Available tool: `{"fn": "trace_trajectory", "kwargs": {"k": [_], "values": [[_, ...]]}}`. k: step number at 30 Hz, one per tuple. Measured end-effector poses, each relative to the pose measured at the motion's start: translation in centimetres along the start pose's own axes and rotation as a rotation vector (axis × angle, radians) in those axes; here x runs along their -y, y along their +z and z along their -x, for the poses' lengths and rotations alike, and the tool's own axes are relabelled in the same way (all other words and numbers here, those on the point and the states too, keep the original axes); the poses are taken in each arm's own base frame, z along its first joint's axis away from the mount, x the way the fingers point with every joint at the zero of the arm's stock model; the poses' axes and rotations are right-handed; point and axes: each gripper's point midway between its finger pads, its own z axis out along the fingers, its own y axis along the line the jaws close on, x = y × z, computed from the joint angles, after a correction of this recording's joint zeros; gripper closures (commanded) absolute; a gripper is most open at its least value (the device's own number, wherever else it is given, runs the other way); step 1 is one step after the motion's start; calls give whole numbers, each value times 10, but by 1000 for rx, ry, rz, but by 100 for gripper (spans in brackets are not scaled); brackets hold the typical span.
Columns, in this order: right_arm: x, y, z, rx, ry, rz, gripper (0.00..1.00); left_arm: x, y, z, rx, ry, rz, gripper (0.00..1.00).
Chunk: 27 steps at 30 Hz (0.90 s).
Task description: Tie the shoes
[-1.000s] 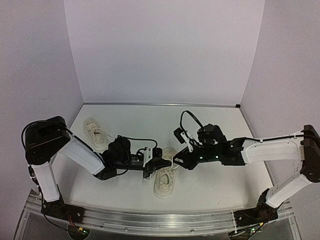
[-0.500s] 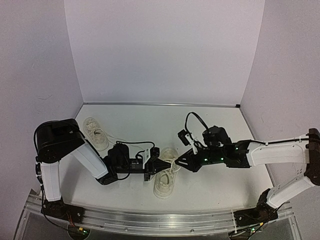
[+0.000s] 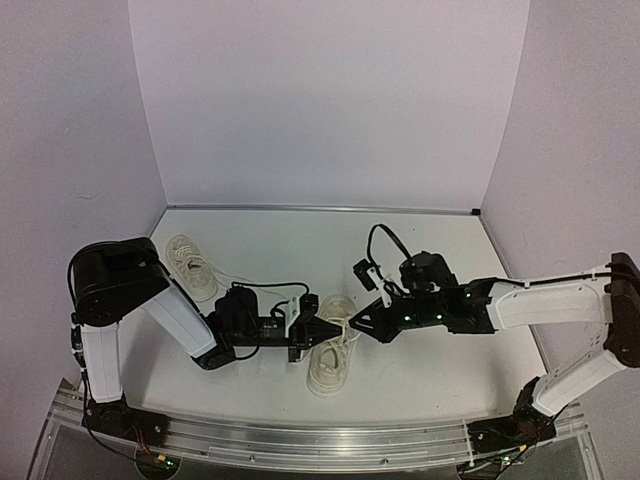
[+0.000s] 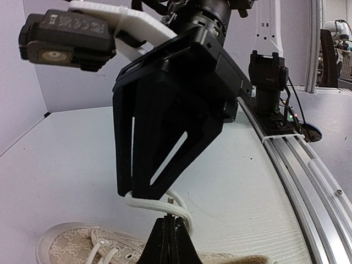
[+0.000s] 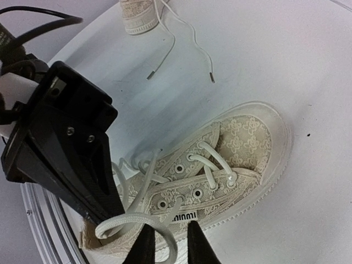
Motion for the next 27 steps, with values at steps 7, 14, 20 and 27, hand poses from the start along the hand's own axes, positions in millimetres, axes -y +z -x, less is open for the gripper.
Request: {"fn": "trace_trajectory", "kwargs": {"k": [7, 14, 20, 27], "values": [[8, 9, -7, -40, 22, -33, 69, 1, 0, 0, 1, 0, -7, 100], [4, -1, 0, -16, 22, -28, 68, -3, -1, 0, 0, -2, 2, 100], [-12, -29, 26, 78, 1, 16, 73, -7, -3, -1, -2, -4, 13, 100], [-20, -28, 17, 50, 8, 69, 82, -8, -3, -1, -1, -3, 13, 100]]}}
